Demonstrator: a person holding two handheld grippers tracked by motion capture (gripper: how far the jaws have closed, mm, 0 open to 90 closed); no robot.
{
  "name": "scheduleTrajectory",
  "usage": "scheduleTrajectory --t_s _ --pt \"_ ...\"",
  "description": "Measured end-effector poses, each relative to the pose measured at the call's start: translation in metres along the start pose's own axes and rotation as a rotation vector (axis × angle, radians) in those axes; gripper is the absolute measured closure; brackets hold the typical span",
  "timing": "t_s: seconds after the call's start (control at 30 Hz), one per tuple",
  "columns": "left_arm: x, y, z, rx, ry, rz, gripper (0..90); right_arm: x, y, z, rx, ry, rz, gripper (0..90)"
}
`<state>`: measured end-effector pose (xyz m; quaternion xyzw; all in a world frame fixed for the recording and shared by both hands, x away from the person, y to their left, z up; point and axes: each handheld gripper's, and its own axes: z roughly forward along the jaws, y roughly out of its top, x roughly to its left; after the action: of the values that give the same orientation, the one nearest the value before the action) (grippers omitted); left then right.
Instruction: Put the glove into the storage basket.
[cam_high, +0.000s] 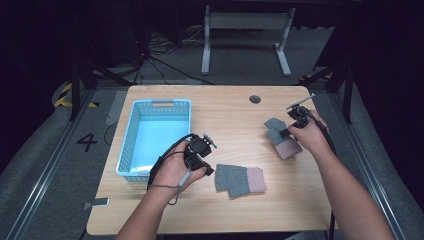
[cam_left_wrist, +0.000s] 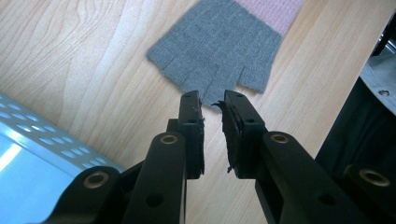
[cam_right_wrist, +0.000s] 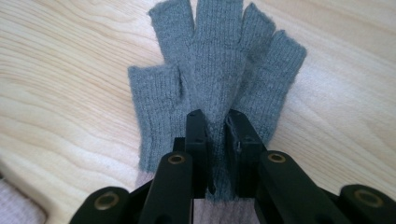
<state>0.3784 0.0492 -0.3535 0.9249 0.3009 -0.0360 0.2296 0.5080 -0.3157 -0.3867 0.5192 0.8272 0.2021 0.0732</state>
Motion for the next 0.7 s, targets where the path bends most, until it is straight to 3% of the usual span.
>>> scheduleTrajectory --t_s 0.3,0.47,0.7 --pt "-0.001 0.000 0.000 -0.002 -0.003 0.004 77.6 0.003 -0.005 -0.024 -0.027 0.030 -0.055 80.7" --pt "0.000 0.000 0.000 0.001 -0.007 0.004 77.5 0.011 -0.007 -0.041 -0.032 0.058 -0.132 80.7" --pt "0.000 0.000 -0.001 -0.003 -0.004 -0.002 77.5 0.024 -0.008 -0.052 -0.035 0.084 -0.202 80.7"
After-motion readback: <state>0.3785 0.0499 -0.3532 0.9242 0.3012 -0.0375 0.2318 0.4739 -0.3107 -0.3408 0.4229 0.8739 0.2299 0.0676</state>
